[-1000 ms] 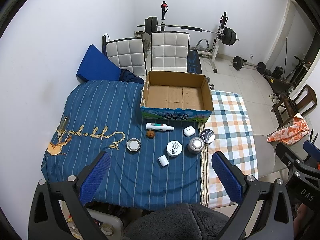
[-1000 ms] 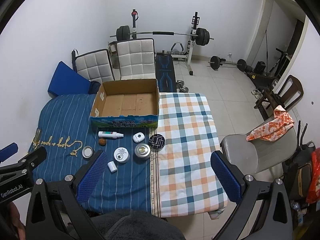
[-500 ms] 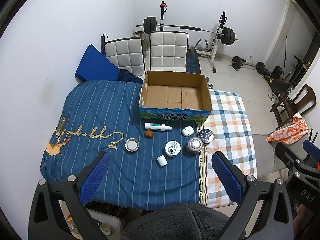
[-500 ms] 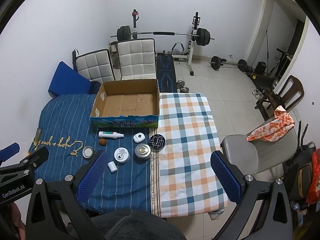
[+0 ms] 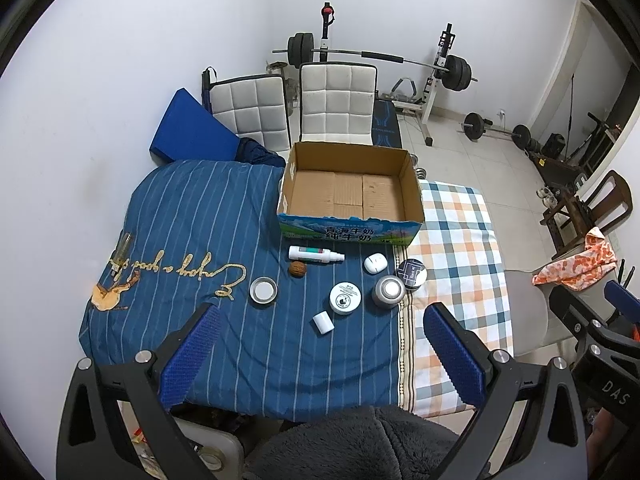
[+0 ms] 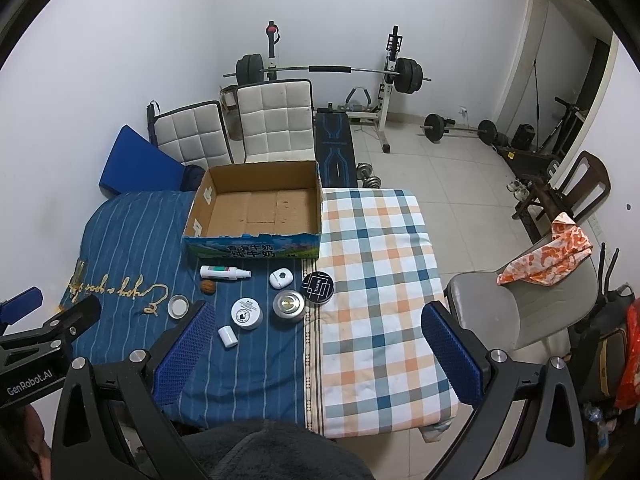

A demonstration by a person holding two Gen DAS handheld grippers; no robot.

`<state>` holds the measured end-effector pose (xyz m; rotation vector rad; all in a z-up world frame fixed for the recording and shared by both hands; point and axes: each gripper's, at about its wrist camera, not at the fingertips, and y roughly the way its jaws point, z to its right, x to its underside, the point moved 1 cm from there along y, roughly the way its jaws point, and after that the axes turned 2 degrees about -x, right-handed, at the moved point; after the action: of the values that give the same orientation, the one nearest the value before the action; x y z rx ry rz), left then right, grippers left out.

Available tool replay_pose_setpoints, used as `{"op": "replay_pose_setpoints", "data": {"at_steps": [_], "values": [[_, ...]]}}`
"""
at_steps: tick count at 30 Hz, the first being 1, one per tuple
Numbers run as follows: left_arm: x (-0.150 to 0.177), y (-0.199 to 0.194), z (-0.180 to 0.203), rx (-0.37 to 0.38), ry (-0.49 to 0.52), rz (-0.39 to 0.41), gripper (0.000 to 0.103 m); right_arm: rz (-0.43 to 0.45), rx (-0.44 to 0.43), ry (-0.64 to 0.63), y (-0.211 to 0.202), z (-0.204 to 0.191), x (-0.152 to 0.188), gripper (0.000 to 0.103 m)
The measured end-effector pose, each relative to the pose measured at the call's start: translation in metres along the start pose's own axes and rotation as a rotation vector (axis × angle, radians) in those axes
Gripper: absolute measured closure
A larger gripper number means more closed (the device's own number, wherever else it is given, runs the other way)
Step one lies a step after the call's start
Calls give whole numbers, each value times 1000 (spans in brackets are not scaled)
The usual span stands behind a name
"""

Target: Organize rigid objects

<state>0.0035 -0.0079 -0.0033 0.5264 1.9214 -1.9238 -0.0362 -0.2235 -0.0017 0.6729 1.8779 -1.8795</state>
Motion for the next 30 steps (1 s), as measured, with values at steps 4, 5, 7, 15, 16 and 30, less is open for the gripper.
{"op": "replay_pose_setpoints", "data": {"at_steps": [4,5,7,15,16,30], "values": [[1,4,1,1,-3,-9,0,-14,-5,11,7,1,0,0],[-1,8,0,-1,-3,-15,0,-24,-8,14,10,3,0,0],[-4,19,-2,-6,-10,-25,0,-42,-8,22,23,7,-1,0],[-23,100,-2,-41,-28,-126,0,-179,-19,40,123,26,-9,0],[-24,114,-1,-40,-23,-144,0,-213,-20,36,145,26,-8,0],[5,358,2,-156,-29,-488,0,-630,-90,86,435,-7,56,2]]}}
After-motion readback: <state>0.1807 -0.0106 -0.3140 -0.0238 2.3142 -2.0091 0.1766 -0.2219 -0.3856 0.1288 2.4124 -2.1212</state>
